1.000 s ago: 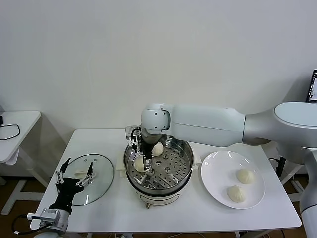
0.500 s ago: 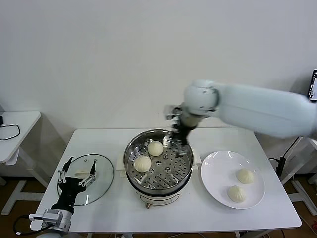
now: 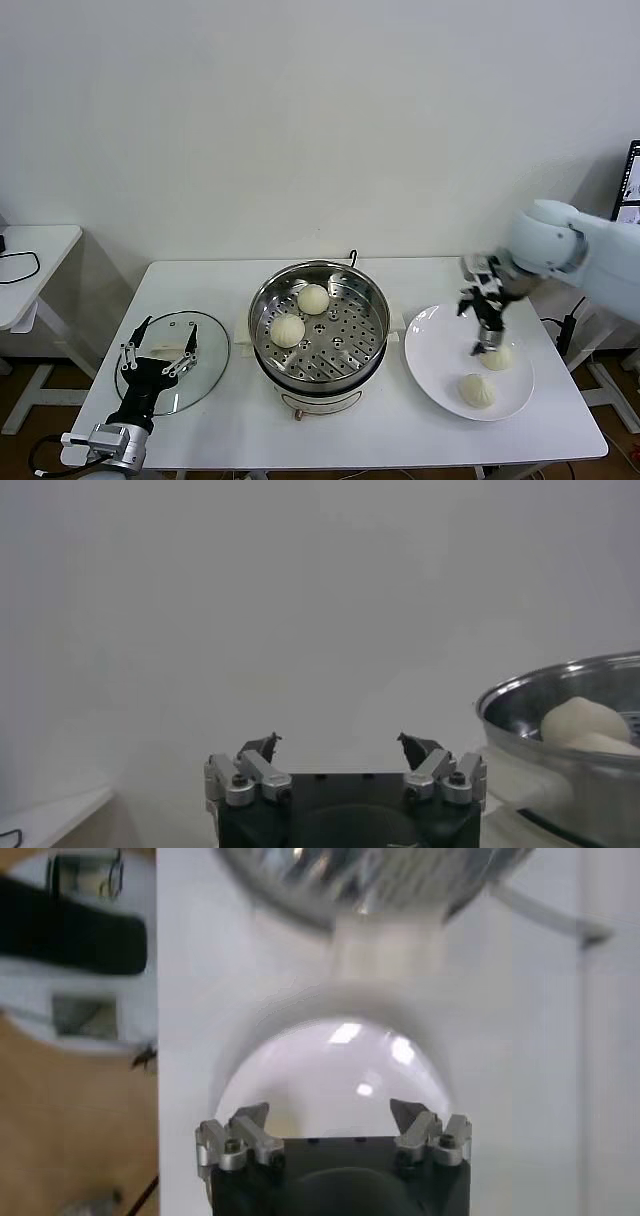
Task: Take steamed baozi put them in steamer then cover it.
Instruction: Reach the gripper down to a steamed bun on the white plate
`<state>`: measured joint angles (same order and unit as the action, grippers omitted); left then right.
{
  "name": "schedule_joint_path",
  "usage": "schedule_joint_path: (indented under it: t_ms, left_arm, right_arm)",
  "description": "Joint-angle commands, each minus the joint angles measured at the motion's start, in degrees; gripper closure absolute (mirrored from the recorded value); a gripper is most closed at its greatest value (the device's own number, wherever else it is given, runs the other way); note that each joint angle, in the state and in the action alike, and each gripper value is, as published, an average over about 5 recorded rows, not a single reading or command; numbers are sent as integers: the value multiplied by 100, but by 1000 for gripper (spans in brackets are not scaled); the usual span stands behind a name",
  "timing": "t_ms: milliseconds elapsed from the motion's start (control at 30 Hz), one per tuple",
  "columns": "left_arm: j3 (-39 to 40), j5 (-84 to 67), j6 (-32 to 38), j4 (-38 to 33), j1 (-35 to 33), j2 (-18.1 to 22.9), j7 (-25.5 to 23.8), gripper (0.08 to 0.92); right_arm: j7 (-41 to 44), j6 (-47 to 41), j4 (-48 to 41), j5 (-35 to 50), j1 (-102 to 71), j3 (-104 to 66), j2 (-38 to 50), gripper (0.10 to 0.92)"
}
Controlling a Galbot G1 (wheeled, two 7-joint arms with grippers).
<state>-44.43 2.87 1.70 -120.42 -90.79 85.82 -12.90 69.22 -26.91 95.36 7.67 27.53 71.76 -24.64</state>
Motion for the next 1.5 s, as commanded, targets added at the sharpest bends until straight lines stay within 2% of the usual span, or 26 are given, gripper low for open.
schedule_joint_path:
  t_ms: [33, 567, 1100, 1200, 1367, 1500]
  left_arm:
    - [12, 5, 1, -4, 6, 6, 4, 177]
    - [21, 73, 0, 97, 55, 17, 19, 177]
    - [34, 113, 10, 112, 61, 23, 21, 177]
    - [48, 119, 12, 114, 57, 27, 21, 177]
    - [55, 139, 17, 117, 52, 35, 21, 177]
    - [57, 141, 11, 91, 51, 34, 24, 177]
  right_arm:
    - [138, 827, -466, -1273, -2558, -1721, 513, 203]
    - [-232, 920, -931, -1385, -3574, -2528, -248, 203]
    - [-283, 842, -890, -1397, -3761, -2723, -291, 204]
    - [-292, 841, -899, -1411, -3762, -2729, -304, 226]
    - [-307, 845, -929, -1427, -3772, -2766, -337, 322]
    - [-304, 844, -921, -1417, -3761, -2790, -339, 343]
